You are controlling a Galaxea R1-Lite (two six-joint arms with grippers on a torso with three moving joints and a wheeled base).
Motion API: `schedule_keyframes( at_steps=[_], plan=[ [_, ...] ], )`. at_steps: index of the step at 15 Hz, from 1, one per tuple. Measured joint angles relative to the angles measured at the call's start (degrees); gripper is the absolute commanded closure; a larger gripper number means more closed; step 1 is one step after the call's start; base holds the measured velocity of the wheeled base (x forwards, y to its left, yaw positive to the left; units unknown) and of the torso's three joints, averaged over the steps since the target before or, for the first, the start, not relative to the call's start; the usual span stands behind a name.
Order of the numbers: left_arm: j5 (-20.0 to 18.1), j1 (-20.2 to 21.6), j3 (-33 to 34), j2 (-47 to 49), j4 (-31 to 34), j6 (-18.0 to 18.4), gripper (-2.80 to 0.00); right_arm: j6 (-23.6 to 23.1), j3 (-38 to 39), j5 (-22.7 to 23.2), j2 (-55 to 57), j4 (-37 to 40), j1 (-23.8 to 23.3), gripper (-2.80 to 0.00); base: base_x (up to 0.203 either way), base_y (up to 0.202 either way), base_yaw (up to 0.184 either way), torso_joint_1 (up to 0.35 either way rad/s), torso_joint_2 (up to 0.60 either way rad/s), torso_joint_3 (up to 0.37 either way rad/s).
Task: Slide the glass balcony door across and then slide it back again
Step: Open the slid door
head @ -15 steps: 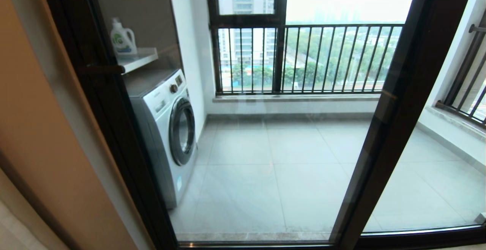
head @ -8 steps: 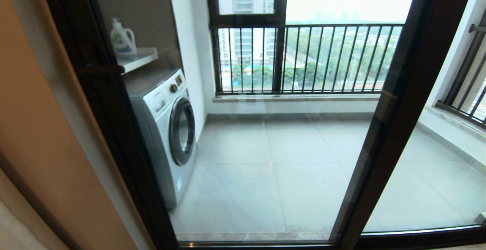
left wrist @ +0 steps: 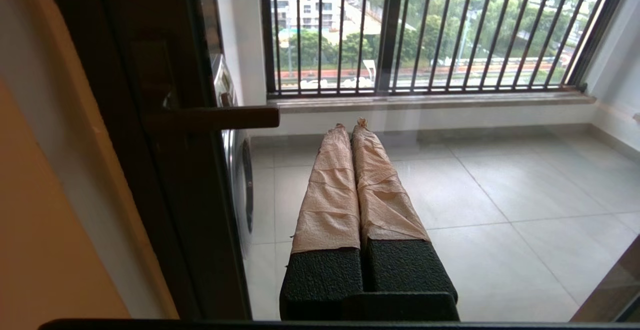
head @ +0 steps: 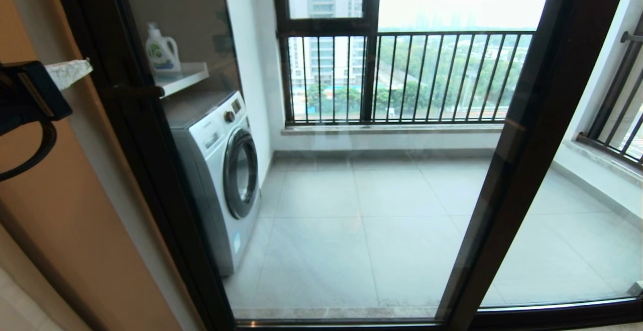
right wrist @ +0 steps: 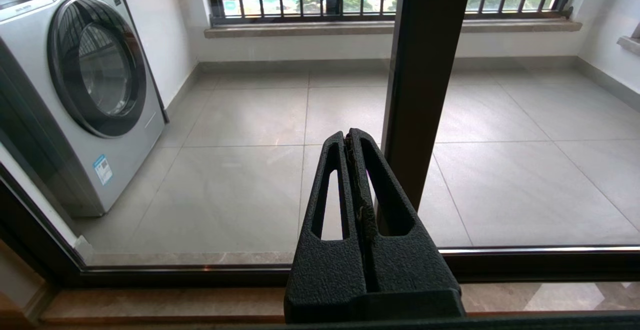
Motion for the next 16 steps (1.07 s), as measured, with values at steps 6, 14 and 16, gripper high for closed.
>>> schedule_keyframes(
  at_steps=[6,14,16],
  plan=[
    [0.04,1.33,-7.63,15.16,-5.92,1.67,0.00,-0.04,0.00,0.00,0.00,0.00,0.00,0.00,0.000,0.000,0.000,0.000,0.00,0.000],
    [-2.01,4.62,-13.72,24.16,-7.24,2.32,0.00,-0.07,0.00,0.02,0.00,0.00,0.00,0.00,0.000,0.000,0.000,0.000,0.00,0.000],
    [-2.12,4.99,-15.28,25.75,-7.24,2.27,0.00,-0.04,0.00,0.00,0.00,0.00,0.00,0.00,0.000,0.000,0.000,0.000,0.00,0.000]
  ],
)
